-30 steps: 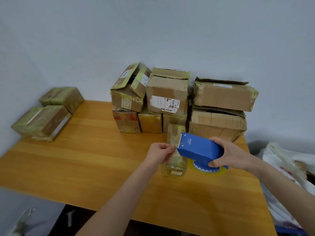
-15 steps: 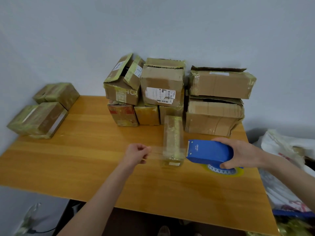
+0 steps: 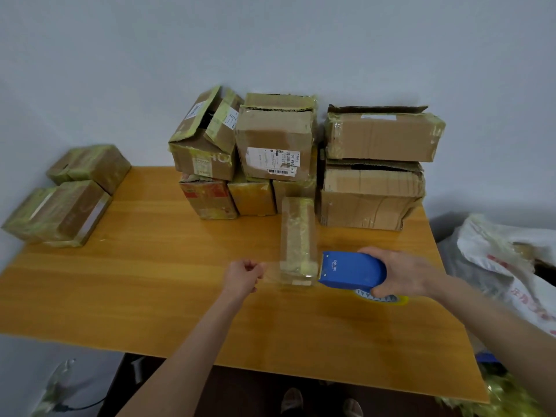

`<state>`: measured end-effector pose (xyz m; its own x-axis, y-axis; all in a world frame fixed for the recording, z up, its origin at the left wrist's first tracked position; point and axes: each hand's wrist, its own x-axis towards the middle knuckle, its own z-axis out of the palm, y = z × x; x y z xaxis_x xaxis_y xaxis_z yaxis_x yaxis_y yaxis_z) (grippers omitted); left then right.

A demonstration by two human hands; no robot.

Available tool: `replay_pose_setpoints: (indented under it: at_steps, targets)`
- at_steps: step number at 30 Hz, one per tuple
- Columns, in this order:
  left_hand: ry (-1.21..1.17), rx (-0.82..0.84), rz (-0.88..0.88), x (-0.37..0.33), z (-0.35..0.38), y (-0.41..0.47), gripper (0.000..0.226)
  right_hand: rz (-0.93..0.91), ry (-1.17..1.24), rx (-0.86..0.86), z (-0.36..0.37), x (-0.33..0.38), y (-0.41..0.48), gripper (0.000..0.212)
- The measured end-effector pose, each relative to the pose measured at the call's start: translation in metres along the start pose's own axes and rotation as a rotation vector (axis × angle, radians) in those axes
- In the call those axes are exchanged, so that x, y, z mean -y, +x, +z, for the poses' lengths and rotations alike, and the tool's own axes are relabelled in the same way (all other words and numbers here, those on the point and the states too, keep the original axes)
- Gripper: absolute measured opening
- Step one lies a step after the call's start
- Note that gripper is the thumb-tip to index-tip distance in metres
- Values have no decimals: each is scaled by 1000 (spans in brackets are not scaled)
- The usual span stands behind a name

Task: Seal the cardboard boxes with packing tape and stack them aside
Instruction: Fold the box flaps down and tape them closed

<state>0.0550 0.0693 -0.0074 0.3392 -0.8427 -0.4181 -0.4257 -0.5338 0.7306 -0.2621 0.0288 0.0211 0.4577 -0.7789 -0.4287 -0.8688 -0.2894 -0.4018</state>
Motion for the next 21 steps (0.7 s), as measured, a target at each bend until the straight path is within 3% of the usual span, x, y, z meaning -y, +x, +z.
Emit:
replay_pose_setpoints:
  at_steps: [9, 13, 15, 16, 18, 20, 21]
  targets:
    - [202, -15, 34, 18, 13, 16, 20, 66, 80, 51, 16, 14, 19, 79]
    - [558, 87, 90, 19, 14, 19, 45, 82, 89, 46, 18, 15, 20, 80]
    - [624, 21, 100, 18, 9, 15, 52, 77, 90, 31, 20, 17, 20, 79]
    - [602, -76, 191, 17, 8, 10, 49, 74, 95, 20, 22, 18, 20, 78]
    - [526, -232, 544, 11, 11, -5, 38, 64, 126, 5, 24, 21, 21, 78]
    - [550, -192, 847, 2, 23, -20, 39, 46, 151, -3, 26, 23, 22, 81]
    - [617, -98, 891, -1, 30, -27, 46, 33, 147, -7, 26, 24, 22, 84]
